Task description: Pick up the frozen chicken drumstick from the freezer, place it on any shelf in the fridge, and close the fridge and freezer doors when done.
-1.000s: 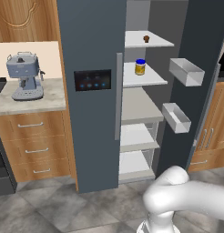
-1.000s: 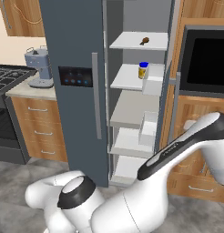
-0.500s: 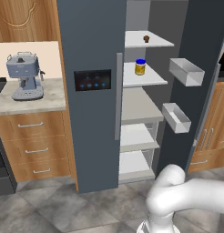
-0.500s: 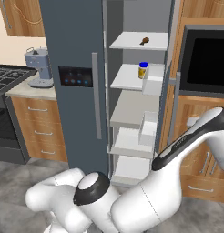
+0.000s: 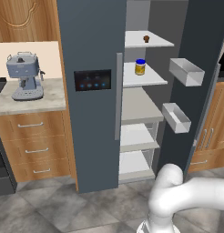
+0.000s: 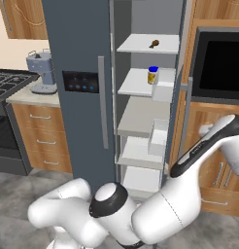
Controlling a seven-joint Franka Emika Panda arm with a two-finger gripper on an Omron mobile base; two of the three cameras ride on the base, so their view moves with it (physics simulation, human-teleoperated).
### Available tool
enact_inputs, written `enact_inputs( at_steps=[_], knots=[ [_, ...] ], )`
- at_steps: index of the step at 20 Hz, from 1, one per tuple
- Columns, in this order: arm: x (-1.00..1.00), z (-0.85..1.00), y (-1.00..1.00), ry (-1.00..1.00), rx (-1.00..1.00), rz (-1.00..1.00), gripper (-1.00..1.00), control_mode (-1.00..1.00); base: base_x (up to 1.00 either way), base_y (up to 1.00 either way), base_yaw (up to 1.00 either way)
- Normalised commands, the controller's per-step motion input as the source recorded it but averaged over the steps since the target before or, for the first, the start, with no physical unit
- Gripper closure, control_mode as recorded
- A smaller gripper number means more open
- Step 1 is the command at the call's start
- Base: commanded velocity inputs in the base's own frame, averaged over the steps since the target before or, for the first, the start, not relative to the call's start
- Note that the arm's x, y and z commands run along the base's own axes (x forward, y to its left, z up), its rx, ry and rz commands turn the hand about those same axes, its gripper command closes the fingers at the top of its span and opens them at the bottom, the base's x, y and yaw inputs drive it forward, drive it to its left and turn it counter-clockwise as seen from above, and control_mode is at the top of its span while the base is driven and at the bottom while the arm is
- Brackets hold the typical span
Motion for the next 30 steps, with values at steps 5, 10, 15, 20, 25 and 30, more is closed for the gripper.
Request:
enact_inputs(
  at_steps=[5, 10, 15, 20, 25, 30],
  knots=[
    [0.35, -0.3, -0.01, 0.01, 0.08, 0.0, -1.0, -1.0, 0.0, 0.0, 0.0],
    [0.33, -0.29, 0.0, 0.0, 0.03, 0.03, -1.0, -1.0, 0.0, 0.0, 0.0],
    [0.39, -0.32, 0.0, 0.0, 0.0, 0.01, -1.0, -1.0, 0.0, 0.0, 0.0],
    [0.44, -0.31, 0.0, 0.0, 0.0, 0.02, -1.0, -1.0, 0.0, 0.0, 0.0],
    [0.57, -0.22, 0.0, 0.0, 0.0, 0.0, -1.0, -1.0, 0.0, 0.0, 0.0],
    [0.57, 0.0, 0.0, 0.0, 0.02, 0.0, -1.0, -1.0, 0.0, 0.0, 0.0]
  ],
)
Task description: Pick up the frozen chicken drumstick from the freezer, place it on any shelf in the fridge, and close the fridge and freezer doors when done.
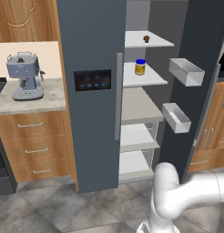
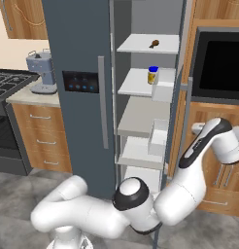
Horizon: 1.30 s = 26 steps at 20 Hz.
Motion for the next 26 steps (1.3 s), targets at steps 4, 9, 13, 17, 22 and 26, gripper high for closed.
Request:
enact_inputs(
  at_steps=[4, 9, 13, 17, 22, 26],
  knots=[
    [0.52, 0.0, -0.03, 0.0, 0.0, 0.01, -1.0, -1.0, 0.0, 0.0, 0.0],
    [0.51, -0.01, 0.0, 0.0, 0.0, 0.03, -1.0, -1.0, 0.0, 0.0, 0.0],
    [0.36, 0.0, 0.0, 0.0, 0.0, 0.06, -1.0, -1.0, 0.0, 0.0, 0.0],
    [0.39, 0.0, 0.0, -0.01, 0.04, 0.09, -1.0, -1.0, 0.0, 0.0, 0.0],
    [0.04, 0.0, 0.11, -0.03, 0.03, 0.11, -1.0, -1.0, 0.0, 0.0, 0.0],
    [0.0, 0.0, 0.52, -0.07, 0.0, 0.05, -1.0, -1.0, 0.0, 0.0, 0.0]
  ],
)
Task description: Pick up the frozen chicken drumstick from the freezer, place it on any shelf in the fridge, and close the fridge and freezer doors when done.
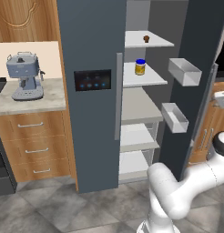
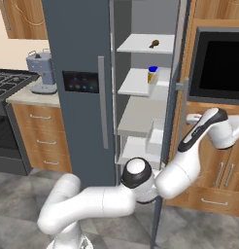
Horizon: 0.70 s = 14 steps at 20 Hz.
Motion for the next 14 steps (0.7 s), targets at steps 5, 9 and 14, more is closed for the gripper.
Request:
enact_inputs(
  at_steps=[5, 9, 14],
  knots=[
    [0.0, 0.0, 0.8, -0.07, 0.0, 0.01, -1.0, -1.0, 0.0, 0.0, 0.0],
    [0.0, 0.0, 0.88, -0.06, 0.0, 0.0, -1.0, -1.0, 0.0, 0.0, 0.0],
    [0.01, 0.0, 0.99, -0.04, 0.0, -0.05, -1.0, -1.0, 0.0, 0.0, 0.0]
  ],
)
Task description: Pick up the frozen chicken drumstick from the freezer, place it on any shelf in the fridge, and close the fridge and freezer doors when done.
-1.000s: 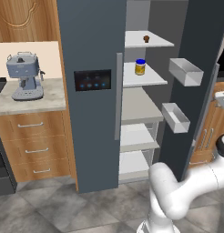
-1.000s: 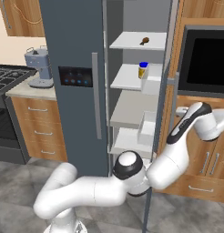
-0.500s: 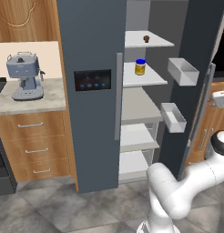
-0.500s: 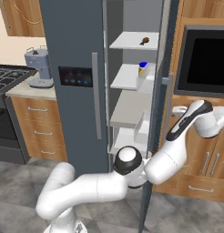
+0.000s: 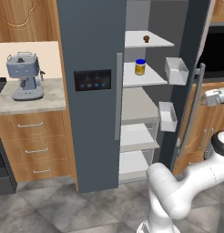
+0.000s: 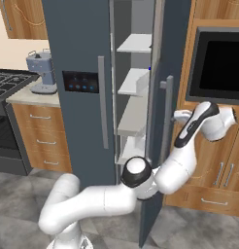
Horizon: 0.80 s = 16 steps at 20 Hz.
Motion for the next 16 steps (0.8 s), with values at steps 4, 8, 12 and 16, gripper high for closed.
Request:
enact_inputs(
  at_steps=[4, 8, 12, 16],
  knots=[
    [0.03, 0.0, 0.98, -0.04, 0.0, -0.1, -1.0, -1.0, 0.0, 0.0, 0.0],
    [0.02, 0.0, 0.95, -0.06, 0.0, -0.15, -1.0, -1.0, 0.0, 0.0, 0.0],
    [0.11, 0.0, 0.93, -0.08, 0.0, -0.18, -1.0, -1.0, 0.0, 0.0, 0.0],
    [0.26, 0.0, 0.85, -0.07, 0.0, -0.2, -1.0, -1.0, 0.0, 0.0, 0.0]
  ],
)
